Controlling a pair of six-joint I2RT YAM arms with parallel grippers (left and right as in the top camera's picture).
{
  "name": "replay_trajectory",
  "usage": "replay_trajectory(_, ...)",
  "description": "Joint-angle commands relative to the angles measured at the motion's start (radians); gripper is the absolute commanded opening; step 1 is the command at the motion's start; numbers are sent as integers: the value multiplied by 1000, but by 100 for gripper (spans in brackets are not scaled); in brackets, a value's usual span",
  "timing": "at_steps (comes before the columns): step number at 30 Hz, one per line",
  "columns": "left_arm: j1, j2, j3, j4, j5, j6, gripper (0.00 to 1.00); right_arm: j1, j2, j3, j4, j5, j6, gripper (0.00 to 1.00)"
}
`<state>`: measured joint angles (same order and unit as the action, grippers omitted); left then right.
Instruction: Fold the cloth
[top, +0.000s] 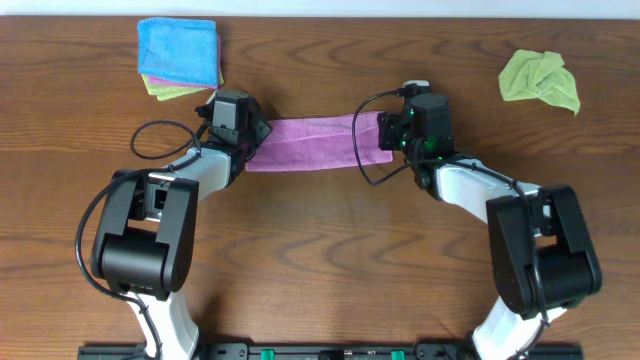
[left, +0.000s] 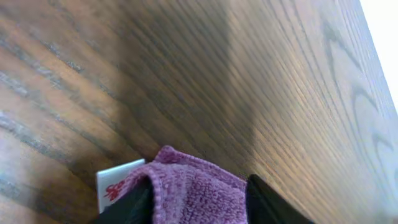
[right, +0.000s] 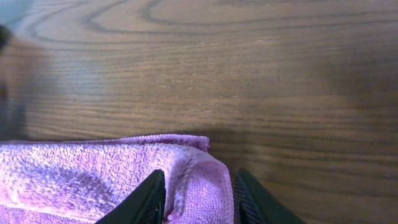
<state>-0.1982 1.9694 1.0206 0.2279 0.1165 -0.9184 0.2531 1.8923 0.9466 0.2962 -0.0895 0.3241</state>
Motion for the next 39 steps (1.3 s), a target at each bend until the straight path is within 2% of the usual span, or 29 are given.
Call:
replay_trajectory(1, 5, -18, -2, -7, 0, 73, 58, 8, 10, 2, -2, 2, 36, 42)
replay_trajectory(3, 9, -36, -2, -11, 0, 113, 69, 8, 4, 2, -7, -5, 58, 48)
replay_trajectory(9, 40, -125, -2, -94, 0, 164, 85, 8, -56, 2, -78, -32, 126, 65)
replay_trajectory(11, 49, -152, -2, -140, 0, 166, 86, 8, -86, 2, -113, -42, 141, 68)
replay_trajectory(16, 56, -213, -2, -235, 17, 194, 86, 8, -177, 2, -227, -49, 193, 68)
replay_trajectory(18, 56, -231, -2, -239, 74, 193, 82, 7, -209, 2, -275, -50, 232, 70)
replay_trajectory(19, 56, -237, -2, -235, 114, 191, 79, 3, -225, 2, -304, -51, 272, 77)
replay_trajectory(20, 55, -238, -2, -230, 140, 187, 77, -2, -237, 2, -330, -61, 315, 93)
replay_trajectory(21, 53, -238, -2, -232, 156, 177, 73, -11, -247, 2, -360, -83, 366, 99)
replay_trajectory(24, 41, -228, -2, -255, 161, 151, 52, -51, -252, 1, -420, -205, 485, 99)
replay_trajectory(27, 27, -216, -2, -254, 135, 151, 47, -80, -249, 1, -464, -256, 552, 99)
replay_trajectory(28, 20, -208, -2, -254, 95, 151, 38, -88, -248, 0, -476, -256, 563, 99)
replay_trajectory(31, 4, -184, -2, -253, 39, 136, 23, -94, -239, -1, -474, -256, 570, 99)
replay_trajectory(36, -8, -114, -2, -241, 30, 113, 10, -94, -177, -1, -451, -266, 581, 99)
replay_trajectory(39, -8, -81, -2, -241, 29, 99, 6, -95, -139, -1, -411, -290, 582, 99)
